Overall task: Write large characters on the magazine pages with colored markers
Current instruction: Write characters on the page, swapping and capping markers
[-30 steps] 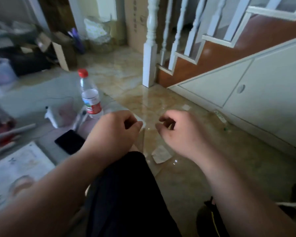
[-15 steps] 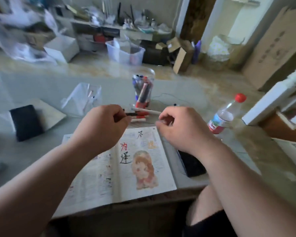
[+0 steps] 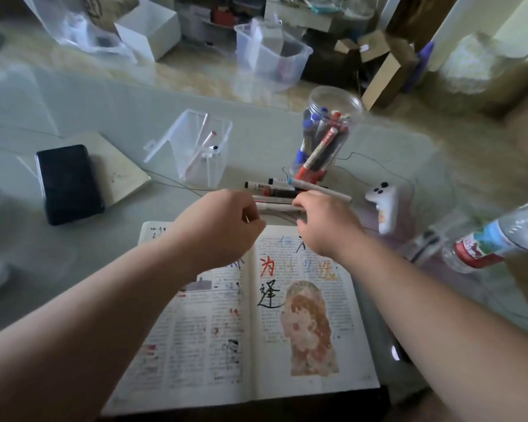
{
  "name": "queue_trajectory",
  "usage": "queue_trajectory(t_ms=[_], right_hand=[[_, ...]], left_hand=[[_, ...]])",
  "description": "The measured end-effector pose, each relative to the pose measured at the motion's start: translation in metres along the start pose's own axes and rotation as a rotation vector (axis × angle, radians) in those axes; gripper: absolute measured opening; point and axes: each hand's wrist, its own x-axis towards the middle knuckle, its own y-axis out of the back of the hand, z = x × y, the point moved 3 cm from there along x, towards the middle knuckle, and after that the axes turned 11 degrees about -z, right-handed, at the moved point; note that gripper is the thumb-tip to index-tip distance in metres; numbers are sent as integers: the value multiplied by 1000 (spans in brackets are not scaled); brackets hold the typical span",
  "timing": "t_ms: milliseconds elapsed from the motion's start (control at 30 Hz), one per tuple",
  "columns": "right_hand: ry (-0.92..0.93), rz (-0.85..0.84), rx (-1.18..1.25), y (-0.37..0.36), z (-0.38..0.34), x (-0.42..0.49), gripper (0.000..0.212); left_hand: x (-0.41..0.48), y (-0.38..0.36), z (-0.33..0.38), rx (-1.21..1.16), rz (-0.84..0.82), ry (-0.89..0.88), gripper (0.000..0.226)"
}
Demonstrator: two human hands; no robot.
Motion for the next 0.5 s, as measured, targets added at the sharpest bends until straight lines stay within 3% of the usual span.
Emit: queue_trajectory(t_ms=[333,500], right_hand=[[26,-22,-220,-15,0,28,32],[118,91,-97,-1,-1,2,19]], left_hand=[[5,-1,-16,74,-37,78,18],[4,-7,-10,121,-50,36,9]])
